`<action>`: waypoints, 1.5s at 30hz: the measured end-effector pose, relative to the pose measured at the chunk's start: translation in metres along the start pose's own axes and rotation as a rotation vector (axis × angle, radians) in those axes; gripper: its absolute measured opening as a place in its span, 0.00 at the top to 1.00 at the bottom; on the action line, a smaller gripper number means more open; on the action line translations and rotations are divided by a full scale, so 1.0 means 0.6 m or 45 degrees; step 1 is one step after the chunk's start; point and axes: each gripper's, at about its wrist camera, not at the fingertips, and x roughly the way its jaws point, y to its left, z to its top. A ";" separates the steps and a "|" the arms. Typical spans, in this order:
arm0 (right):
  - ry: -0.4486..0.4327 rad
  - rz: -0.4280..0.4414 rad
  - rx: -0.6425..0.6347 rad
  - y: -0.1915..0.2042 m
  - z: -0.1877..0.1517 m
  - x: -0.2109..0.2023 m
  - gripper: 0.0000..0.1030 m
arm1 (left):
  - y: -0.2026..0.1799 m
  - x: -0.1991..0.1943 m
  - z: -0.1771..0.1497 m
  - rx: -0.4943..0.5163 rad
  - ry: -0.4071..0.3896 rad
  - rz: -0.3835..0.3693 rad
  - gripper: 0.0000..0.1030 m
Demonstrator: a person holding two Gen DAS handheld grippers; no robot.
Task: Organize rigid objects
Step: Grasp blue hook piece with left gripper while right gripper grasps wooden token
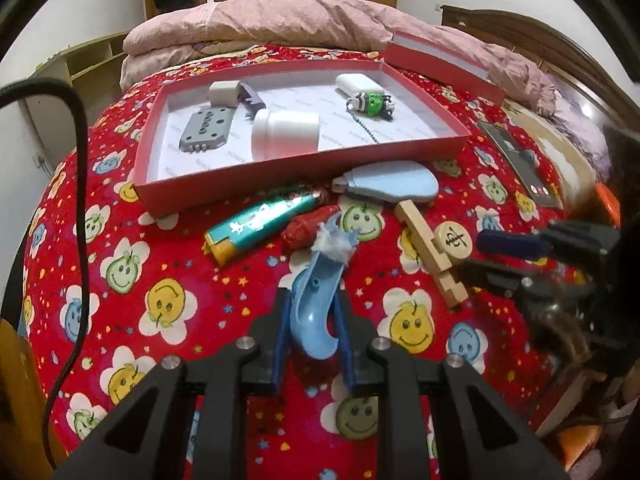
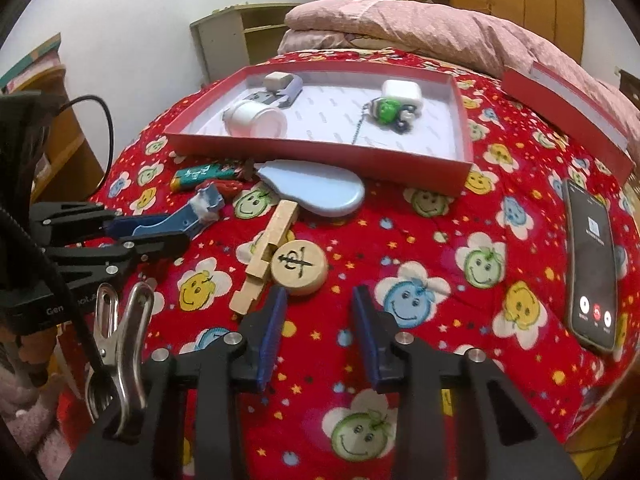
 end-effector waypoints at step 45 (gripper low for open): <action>-0.100 -0.028 0.040 -0.014 0.036 -0.012 0.69 | 0.071 -0.054 0.066 -0.160 -0.167 0.022 0.83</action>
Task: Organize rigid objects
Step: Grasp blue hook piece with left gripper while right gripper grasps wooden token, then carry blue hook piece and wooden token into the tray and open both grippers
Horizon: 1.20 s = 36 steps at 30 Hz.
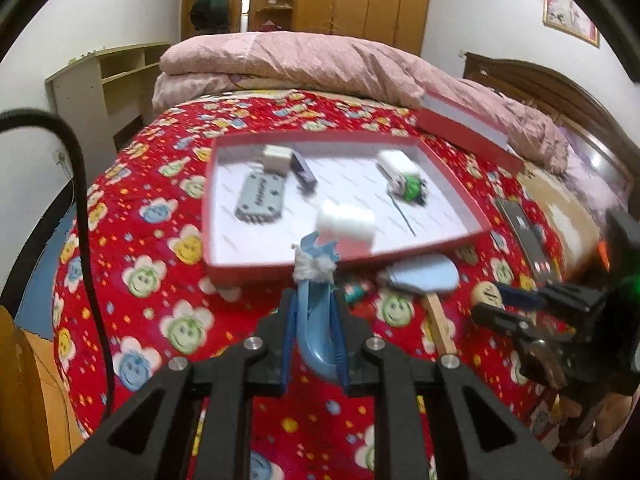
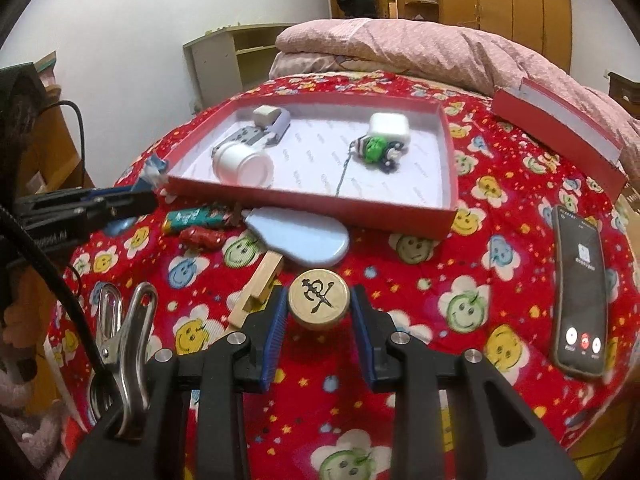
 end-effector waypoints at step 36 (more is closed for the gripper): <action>-0.053 -0.072 0.087 -0.061 0.113 0.081 0.68 | 0.054 0.138 0.085 -0.095 0.096 0.071 0.83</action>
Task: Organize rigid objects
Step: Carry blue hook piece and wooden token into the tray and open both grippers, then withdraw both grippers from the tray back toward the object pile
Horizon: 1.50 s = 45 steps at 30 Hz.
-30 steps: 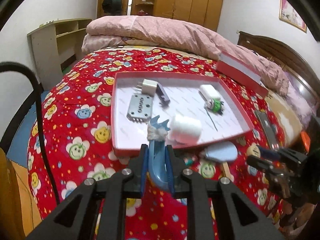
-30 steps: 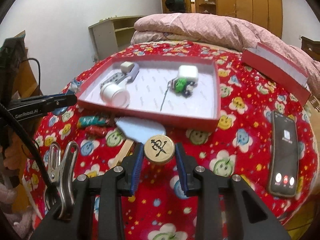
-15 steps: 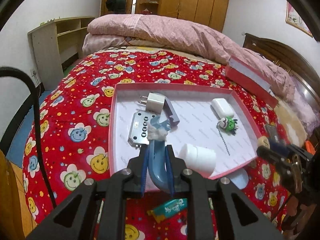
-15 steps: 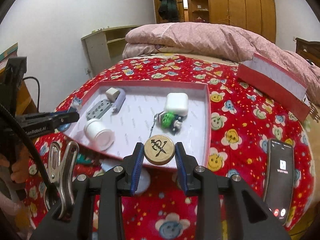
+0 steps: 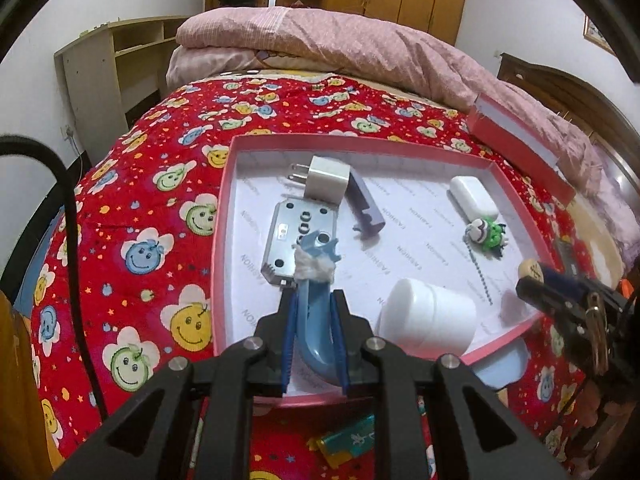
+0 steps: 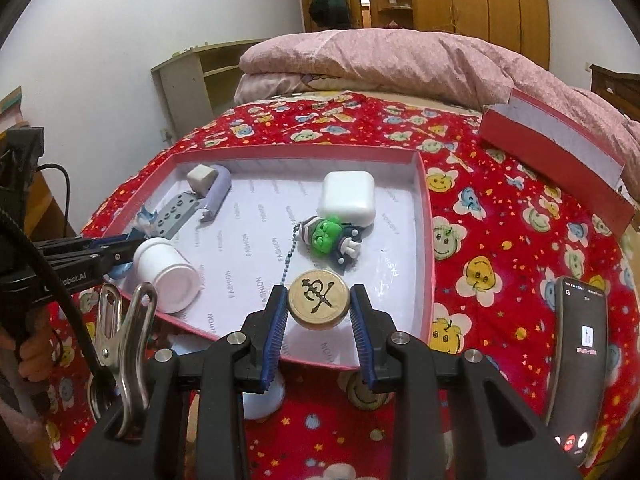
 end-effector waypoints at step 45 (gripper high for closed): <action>-0.039 -0.033 0.058 -0.006 0.001 -0.018 0.51 | -0.025 -0.039 -0.010 0.066 -0.043 0.051 0.38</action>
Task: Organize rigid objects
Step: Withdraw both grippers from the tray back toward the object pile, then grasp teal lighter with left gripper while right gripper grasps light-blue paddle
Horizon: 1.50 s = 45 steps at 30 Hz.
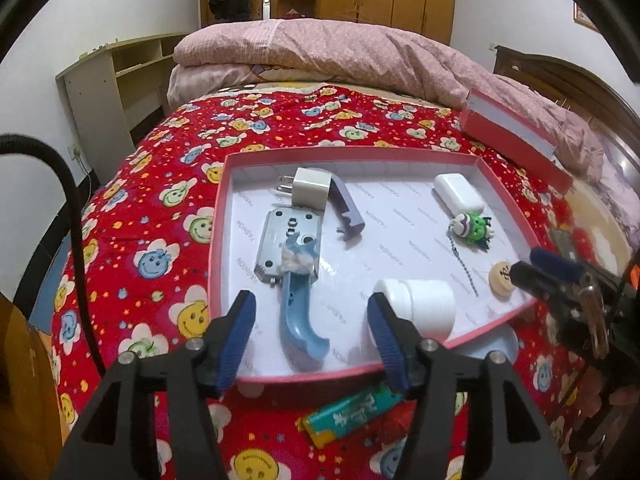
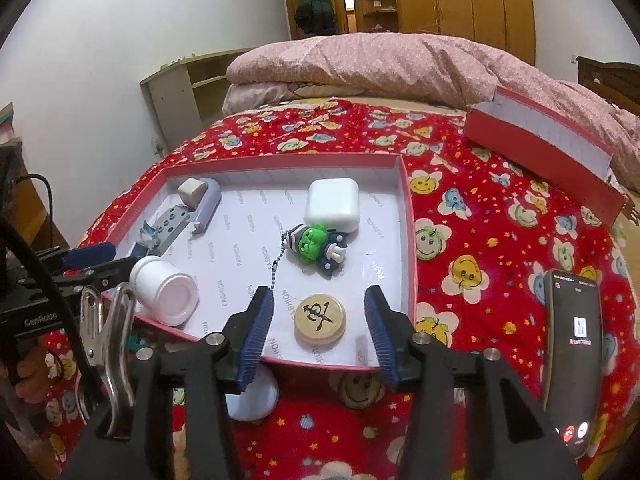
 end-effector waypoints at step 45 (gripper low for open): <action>-0.014 0.084 0.071 -0.025 -0.105 -0.076 0.49 | -0.076 0.020 -0.076 -0.212 0.127 0.145 0.09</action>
